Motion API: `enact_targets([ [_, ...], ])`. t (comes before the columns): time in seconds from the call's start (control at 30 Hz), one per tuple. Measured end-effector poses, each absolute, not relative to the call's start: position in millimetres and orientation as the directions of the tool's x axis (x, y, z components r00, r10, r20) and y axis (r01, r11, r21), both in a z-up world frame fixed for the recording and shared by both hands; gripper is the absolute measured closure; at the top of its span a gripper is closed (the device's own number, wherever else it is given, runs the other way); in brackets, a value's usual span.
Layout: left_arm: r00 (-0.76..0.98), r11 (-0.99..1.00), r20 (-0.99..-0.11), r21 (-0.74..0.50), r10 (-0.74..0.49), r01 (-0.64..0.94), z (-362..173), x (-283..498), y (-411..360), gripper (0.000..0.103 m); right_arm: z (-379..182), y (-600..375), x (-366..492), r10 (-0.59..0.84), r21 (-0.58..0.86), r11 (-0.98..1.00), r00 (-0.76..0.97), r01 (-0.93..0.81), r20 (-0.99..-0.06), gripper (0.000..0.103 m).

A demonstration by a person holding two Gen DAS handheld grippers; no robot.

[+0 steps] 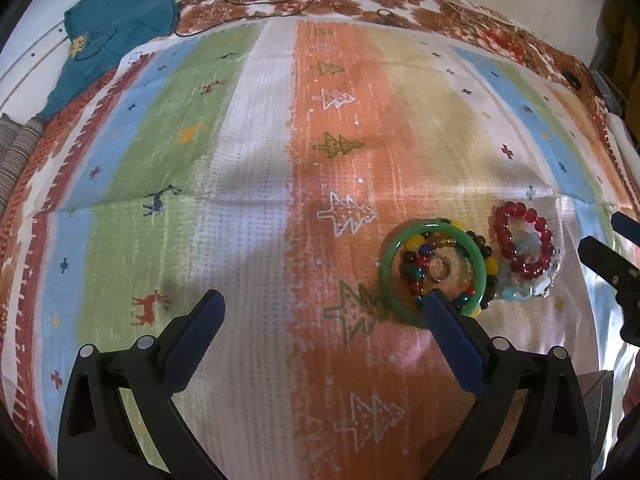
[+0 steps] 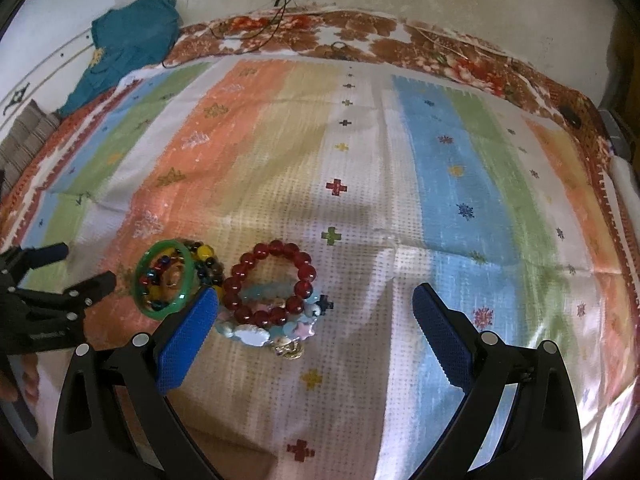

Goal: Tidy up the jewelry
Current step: 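Lower both open tools over the bracelets, then grasp the red bead bracelet with the right tool while the left grasps the green jade bangle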

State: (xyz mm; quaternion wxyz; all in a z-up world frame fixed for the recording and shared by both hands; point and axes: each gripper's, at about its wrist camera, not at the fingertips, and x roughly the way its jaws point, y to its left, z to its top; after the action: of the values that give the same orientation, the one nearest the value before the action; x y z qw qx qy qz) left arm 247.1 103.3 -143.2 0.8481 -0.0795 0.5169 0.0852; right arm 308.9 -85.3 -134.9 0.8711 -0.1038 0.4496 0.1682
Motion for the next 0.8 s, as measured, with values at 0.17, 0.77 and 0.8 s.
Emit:
enact_targets([
  [0.17, 0.441, 0.974, -0.896, -0.051, 0.053, -0.219, -150, 256, 103, 0.011, -143, -86, 319, 0.192, -0.017, 0.928, 0.519, -0.371, -0.833, 0.005],
  [0.77, 0.424, 0.983, -0.904, -0.031, 0.050, -0.181, -170, 273, 99, 0.026, -168, -75, 346, 0.153, -0.035, 0.928, 0.467, -0.371, -0.871, 0.029],
  [0.8, 0.422, 0.984, -0.905, -0.023, 0.053, -0.174, -171, 273, 98, 0.026, -169, -74, 346, 0.153, -0.035, 0.927, 0.462, -0.373, -0.874, 0.033],
])
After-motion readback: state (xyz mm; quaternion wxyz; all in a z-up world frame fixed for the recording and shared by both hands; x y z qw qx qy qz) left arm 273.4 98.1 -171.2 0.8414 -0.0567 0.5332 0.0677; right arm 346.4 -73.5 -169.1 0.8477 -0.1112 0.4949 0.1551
